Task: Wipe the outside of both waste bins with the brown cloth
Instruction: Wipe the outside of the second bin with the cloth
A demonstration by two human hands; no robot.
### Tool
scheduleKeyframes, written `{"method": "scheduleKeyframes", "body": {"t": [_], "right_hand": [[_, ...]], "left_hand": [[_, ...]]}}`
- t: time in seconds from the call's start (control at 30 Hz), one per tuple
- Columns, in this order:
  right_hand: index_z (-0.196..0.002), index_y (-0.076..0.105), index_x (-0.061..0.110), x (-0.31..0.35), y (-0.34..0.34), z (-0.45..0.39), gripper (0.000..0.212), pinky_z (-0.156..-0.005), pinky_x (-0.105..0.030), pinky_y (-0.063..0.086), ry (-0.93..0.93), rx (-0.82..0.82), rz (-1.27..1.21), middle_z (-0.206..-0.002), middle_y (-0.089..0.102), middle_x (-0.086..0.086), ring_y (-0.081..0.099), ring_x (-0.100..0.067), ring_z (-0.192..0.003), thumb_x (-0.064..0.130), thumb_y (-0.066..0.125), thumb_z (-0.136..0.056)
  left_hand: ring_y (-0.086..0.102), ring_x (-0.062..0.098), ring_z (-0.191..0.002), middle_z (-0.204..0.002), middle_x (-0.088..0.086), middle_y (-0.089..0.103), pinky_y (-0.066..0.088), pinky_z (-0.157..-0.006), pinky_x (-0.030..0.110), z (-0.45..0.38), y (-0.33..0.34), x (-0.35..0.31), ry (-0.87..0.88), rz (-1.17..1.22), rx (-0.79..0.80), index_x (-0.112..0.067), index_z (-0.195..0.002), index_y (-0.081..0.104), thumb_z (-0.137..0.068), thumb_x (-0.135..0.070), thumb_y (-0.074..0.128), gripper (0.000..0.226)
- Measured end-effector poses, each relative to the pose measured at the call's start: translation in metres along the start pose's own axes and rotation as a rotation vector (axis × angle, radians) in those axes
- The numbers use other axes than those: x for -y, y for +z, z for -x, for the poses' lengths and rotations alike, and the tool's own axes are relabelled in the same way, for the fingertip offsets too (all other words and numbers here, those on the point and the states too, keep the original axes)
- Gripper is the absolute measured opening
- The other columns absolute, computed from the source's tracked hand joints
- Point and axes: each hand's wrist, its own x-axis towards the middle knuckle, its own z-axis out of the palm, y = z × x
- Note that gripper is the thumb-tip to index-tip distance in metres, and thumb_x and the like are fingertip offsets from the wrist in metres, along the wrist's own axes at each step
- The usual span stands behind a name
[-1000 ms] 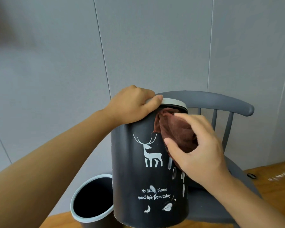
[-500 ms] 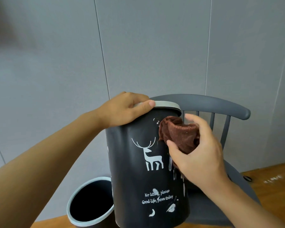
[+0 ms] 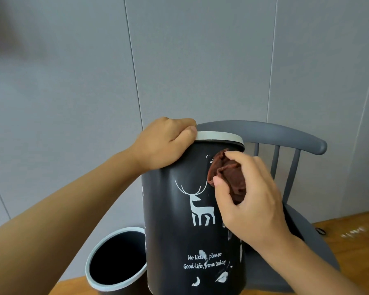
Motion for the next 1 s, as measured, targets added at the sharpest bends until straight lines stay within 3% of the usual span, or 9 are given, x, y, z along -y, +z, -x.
{"method": "scheduleKeyframes", "body": {"t": [0.1,0.27,0.47,0.63,0.77,0.93,1.0], "right_hand": [[-0.13,0.051,0.035,0.002,-0.003,-0.007,0.051,-0.088,-0.036,0.059,0.147,0.042,-0.155,-0.113,0.063,0.018,0.065,-0.008,-0.104,0.039,0.076,-0.085],[-0.121,0.064,0.017,0.004,0.0,-0.014,0.036,-0.081,-0.041,0.056,-0.108,0.039,0.04,-0.105,0.061,0.006,0.061,-0.018,-0.097,0.044,0.057,-0.098],[-0.112,0.072,0.013,0.001,-0.009,-0.022,0.027,-0.074,-0.041,0.054,-0.38,0.203,0.098,-0.096,0.06,0.002,0.058,-0.02,-0.087,0.03,0.066,-0.092],[-0.115,0.073,0.015,-0.004,-0.008,-0.032,0.029,-0.078,-0.044,0.056,-0.234,0.034,0.095,-0.1,0.064,0.001,0.063,-0.024,-0.094,0.03,0.073,-0.09],[-0.12,0.072,0.015,-0.003,-0.01,-0.015,0.033,-0.075,-0.043,0.055,-0.354,0.203,0.123,-0.098,0.059,0.001,0.058,-0.023,-0.09,0.03,0.075,-0.09],[-0.119,0.074,0.02,0.0,-0.011,-0.041,0.032,-0.073,-0.039,0.055,-0.274,0.063,0.197,-0.095,0.056,0.0,0.059,-0.025,-0.091,0.027,0.079,-0.088],[-0.124,0.072,0.02,0.001,-0.011,-0.032,0.037,-0.072,-0.042,0.055,-0.335,0.12,0.216,-0.096,0.054,-0.001,0.057,-0.026,-0.09,0.028,0.075,-0.089]], "left_hand": [[0.039,0.017,-0.056,-0.054,-0.002,0.039,0.038,-0.058,0.039,0.001,0.0,0.001,0.008,0.002,-0.013,-0.024,-0.066,0.036,-0.095,-0.038,0.031,0.032],[0.037,0.018,-0.054,-0.053,-0.001,0.037,0.036,-0.056,0.038,0.003,0.0,0.003,0.037,-0.006,-0.037,-0.025,-0.065,0.035,-0.096,-0.034,0.032,0.032],[0.038,0.018,-0.054,-0.054,-0.004,0.04,0.035,-0.055,0.036,0.006,0.0,0.007,0.069,0.001,-0.044,-0.028,-0.064,0.033,-0.096,-0.035,0.033,0.033],[0.039,0.017,-0.053,-0.054,-0.004,0.04,0.032,-0.054,0.034,0.003,0.004,0.008,0.085,-0.033,-0.057,-0.028,-0.064,0.032,-0.102,-0.044,0.033,0.042],[0.039,0.016,-0.051,-0.053,-0.006,0.041,0.031,-0.052,0.031,0.002,0.005,0.01,0.105,-0.038,-0.055,-0.03,-0.063,0.031,-0.102,-0.044,0.034,0.043],[0.043,0.016,-0.052,-0.056,-0.009,0.048,0.027,-0.049,0.023,-0.005,0.007,0.004,0.139,-0.079,-0.02,-0.029,-0.065,0.035,-0.102,-0.045,0.033,0.041],[0.043,0.015,-0.052,-0.055,-0.009,0.047,0.026,-0.049,0.022,-0.006,0.008,0.004,0.148,-0.086,-0.019,-0.029,-0.065,0.035,-0.102,-0.046,0.032,0.041]]}}
